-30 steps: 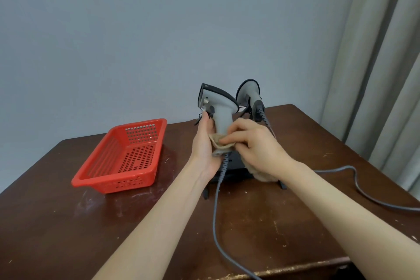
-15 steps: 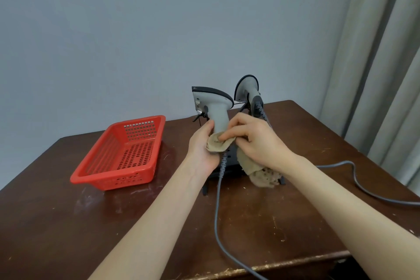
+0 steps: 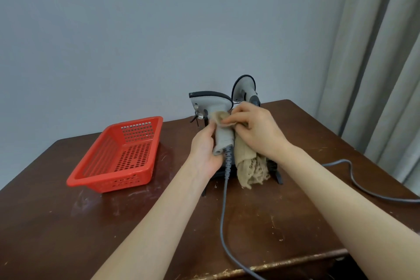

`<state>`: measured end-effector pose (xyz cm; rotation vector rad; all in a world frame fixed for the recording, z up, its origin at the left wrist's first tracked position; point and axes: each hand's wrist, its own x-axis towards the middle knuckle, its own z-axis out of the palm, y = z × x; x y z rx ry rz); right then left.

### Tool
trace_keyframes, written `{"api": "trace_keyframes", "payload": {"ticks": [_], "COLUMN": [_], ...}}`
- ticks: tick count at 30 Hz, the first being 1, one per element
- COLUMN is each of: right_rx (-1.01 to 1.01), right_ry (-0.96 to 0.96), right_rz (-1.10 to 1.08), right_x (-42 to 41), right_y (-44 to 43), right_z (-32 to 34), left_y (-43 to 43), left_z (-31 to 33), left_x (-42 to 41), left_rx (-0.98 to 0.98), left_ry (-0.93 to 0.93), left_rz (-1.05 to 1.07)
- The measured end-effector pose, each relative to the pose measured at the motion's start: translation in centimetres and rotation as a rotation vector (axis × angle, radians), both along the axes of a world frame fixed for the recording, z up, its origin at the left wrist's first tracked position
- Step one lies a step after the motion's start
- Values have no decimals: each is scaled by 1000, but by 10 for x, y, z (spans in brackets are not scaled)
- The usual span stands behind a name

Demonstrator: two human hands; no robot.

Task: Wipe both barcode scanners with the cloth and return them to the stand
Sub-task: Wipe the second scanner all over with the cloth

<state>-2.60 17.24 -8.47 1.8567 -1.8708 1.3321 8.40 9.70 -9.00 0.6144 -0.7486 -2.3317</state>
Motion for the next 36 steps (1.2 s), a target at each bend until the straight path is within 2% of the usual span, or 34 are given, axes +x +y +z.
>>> {"api": "trace_keyframes", "payload": {"ticks": [3, 8, 10, 16, 18, 20, 22, 24, 26, 28, 33, 36], "right_rx": [0, 177, 167, -10, 31, 170, 277, 158, 22, -23, -12, -21], "right_ry": [-34, 99, 83, -111, -38, -22, -97, -211, -433, -643, -647, -582], "right_rz": [-47, 195, 212, -149, -61, 128, 216, 49, -120, -92, -87, 45], "right_x": [-2, 16, 16, 1, 5, 8, 7, -2, -5, 1, 12, 21], "right_y": [-7, 10, 10, -12, -7, 4, 15, 16, 13, 4, -10, -5], "right_z": [4, -5, -5, 18, 14, 12, 12, 12, 12, 14, 15, 13], "left_y": [-2, -6, -7, 7, 3, -5, -10, -14, -8, -1, 9, 9], "left_z": [2, 5, 6, 7, 6, 5, 7, 9, 12, 14, 17, 22], "left_x": [-1, 5, 5, 1, 3, 9, 15, 16, 17, 14, 6, 5], "left_rx": [-13, -1, -20, -114, -119, -132, -138, -102, -91, -117, -201, -262], "left_ry": [25, -28, -15, -34, -44, -86, -103, -92, -86, -126, -257, -246], "left_rz": [8, -30, -28, -20, -27, -18, 17, 71, 72, 62, 82, 70]}}
